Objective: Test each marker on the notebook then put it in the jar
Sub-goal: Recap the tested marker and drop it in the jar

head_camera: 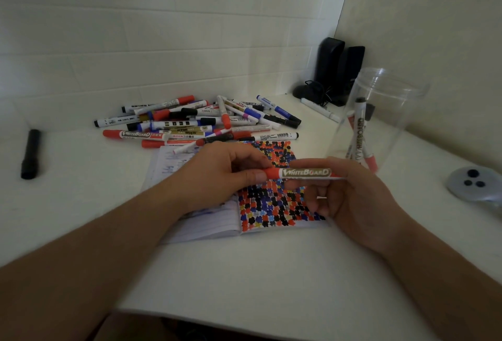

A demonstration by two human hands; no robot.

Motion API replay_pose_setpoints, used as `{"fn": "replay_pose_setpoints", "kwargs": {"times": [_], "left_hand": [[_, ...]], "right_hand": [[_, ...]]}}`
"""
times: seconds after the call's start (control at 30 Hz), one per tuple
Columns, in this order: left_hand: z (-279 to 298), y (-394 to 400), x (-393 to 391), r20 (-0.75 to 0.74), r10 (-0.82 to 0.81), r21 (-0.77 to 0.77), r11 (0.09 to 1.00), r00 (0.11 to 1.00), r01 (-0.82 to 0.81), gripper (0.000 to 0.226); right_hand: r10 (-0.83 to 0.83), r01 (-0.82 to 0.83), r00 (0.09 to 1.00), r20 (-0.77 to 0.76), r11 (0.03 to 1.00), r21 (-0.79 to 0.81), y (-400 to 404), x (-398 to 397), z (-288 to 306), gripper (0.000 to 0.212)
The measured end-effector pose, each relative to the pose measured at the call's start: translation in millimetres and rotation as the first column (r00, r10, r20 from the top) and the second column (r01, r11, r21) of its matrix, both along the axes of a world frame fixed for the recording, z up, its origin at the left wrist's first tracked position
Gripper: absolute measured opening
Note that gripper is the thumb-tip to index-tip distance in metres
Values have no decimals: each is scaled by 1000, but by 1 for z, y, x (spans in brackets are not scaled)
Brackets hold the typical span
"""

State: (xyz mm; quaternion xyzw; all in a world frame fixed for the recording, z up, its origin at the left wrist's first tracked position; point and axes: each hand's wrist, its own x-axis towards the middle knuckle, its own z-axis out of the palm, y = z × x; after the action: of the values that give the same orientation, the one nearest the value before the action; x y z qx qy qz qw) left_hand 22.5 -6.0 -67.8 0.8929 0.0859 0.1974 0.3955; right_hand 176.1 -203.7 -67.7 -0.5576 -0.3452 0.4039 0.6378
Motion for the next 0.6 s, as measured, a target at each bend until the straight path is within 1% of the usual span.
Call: {"fn": "replay_pose_setpoints", "kwargs": {"times": [0.07, 0.13, 0.2, 0.3, 0.4, 0.5, 0.6], "left_hand": [[-1, -1, 0, 39, 17, 8, 1000, 999, -17, 27], [-2, -3, 0, 79, 55, 3, 998, 995, -56, 30], [-2, -4, 2, 117, 95, 12, 995, 989, -97, 31], [0, -6, 4, 165, 125, 66, 988, 978, -138, 31], [2, -8, 5, 177, 122, 104, 984, 977, -142, 31], [-1, -10, 4, 154, 122, 137, 980, 980, -144, 22], [-2, -10, 3, 150, 111, 152, 979, 982, -134, 23]], "right_hand": [[-34, 35, 997, 76, 999, -11, 2, 0, -2, 41], [-66, 65, 989, 133, 998, 8, 4, 1, -5, 45], [-70, 63, 984, 165, 997, 47, 5, 2, -7, 45], [-61, 46, 977, 206, 996, 78, 6, 3, -9, 46], [-51, 29, 967, 249, 995, 91, 5, 2, -10, 46], [-56, 35, 964, 260, 996, 84, 4, 2, -9, 45], [-109, 97, 955, 277, 994, 56, 4, -1, -7, 38]]}}
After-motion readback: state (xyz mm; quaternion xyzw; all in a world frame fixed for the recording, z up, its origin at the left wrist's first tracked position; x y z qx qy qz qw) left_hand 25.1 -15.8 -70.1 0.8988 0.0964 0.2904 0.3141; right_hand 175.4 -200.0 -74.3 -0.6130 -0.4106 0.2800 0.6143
